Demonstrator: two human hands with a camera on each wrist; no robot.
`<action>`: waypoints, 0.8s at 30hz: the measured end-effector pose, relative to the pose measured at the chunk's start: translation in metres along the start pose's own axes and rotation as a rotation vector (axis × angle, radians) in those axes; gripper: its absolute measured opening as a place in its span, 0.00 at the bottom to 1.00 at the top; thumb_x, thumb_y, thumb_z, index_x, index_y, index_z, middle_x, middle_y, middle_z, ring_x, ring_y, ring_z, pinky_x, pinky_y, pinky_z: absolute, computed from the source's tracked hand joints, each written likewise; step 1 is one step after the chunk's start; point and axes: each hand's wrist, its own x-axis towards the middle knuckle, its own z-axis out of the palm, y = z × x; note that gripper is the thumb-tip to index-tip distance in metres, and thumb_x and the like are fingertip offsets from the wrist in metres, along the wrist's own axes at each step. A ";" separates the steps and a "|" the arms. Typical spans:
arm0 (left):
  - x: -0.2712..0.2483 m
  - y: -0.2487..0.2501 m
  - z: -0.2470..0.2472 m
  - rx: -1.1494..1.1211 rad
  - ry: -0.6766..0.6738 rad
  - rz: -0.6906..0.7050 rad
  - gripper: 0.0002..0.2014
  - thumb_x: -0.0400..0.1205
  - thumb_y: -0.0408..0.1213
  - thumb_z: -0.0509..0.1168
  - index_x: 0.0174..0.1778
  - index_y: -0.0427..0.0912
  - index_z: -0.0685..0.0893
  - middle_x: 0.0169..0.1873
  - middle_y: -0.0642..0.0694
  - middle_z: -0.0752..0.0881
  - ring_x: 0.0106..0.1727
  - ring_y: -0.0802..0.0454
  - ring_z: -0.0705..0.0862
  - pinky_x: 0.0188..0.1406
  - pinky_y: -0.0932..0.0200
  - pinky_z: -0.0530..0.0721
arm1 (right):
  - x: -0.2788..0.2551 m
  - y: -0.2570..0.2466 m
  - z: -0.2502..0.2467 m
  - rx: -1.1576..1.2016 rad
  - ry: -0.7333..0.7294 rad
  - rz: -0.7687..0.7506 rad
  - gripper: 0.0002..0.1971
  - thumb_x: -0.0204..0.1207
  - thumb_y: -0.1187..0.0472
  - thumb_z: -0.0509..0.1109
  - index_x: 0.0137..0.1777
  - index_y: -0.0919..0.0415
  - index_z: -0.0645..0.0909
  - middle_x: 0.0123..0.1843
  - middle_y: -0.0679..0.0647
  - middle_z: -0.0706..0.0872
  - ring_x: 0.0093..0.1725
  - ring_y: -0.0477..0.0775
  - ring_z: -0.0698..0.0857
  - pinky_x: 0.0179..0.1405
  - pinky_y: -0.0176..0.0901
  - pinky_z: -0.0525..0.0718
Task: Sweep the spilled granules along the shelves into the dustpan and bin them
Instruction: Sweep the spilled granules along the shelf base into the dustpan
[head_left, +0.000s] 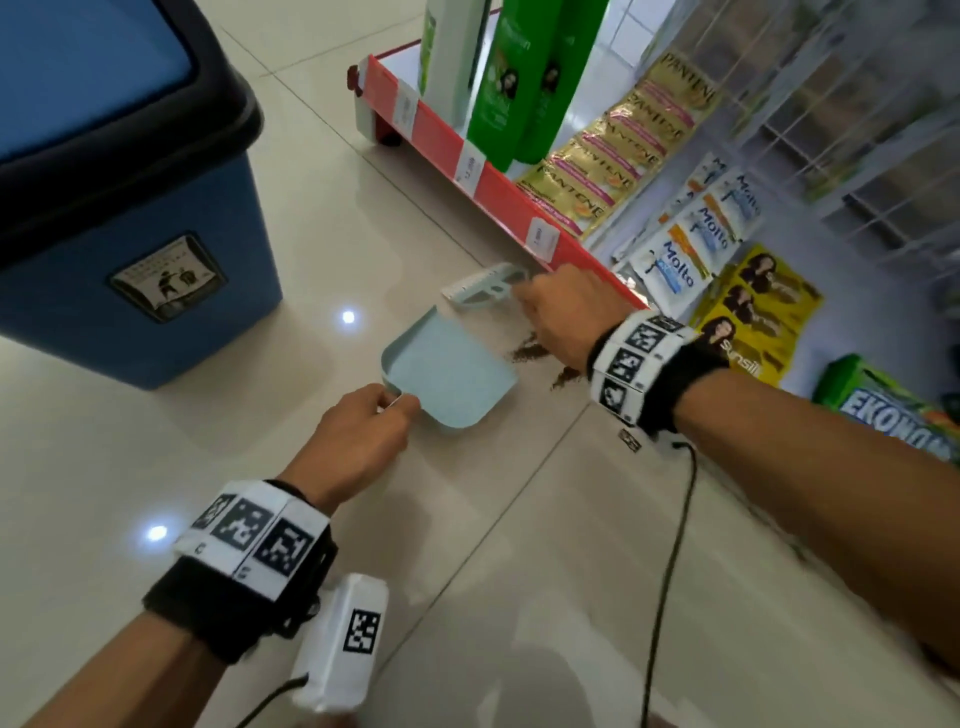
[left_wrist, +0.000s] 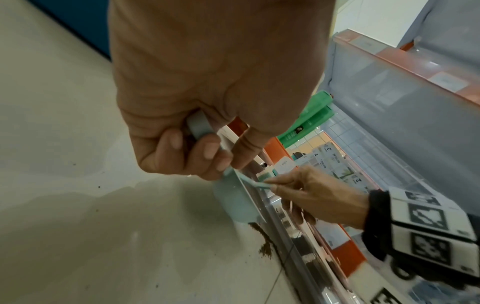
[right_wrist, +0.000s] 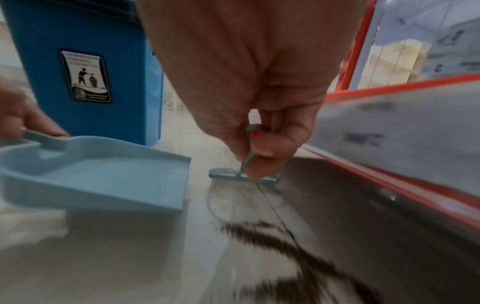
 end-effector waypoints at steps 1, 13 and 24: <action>-0.002 -0.001 0.002 0.016 -0.005 0.002 0.12 0.84 0.48 0.59 0.50 0.44 0.83 0.38 0.48 0.82 0.35 0.50 0.76 0.40 0.54 0.74 | -0.011 0.009 0.004 0.006 -0.025 -0.025 0.13 0.88 0.61 0.58 0.61 0.61 0.84 0.42 0.58 0.85 0.42 0.60 0.86 0.52 0.51 0.88; -0.037 -0.011 0.015 0.068 0.009 0.028 0.13 0.85 0.49 0.59 0.47 0.44 0.82 0.39 0.46 0.85 0.36 0.49 0.79 0.39 0.54 0.76 | -0.088 0.048 -0.012 0.098 0.026 -0.197 0.17 0.88 0.54 0.55 0.65 0.59 0.82 0.38 0.59 0.85 0.35 0.60 0.83 0.35 0.51 0.84; -0.033 -0.030 0.018 0.108 -0.021 -0.029 0.14 0.85 0.53 0.60 0.43 0.47 0.82 0.35 0.48 0.85 0.34 0.51 0.79 0.37 0.54 0.75 | -0.094 0.040 0.035 0.161 -0.091 -0.114 0.18 0.89 0.56 0.55 0.75 0.53 0.77 0.44 0.54 0.80 0.41 0.55 0.79 0.39 0.45 0.77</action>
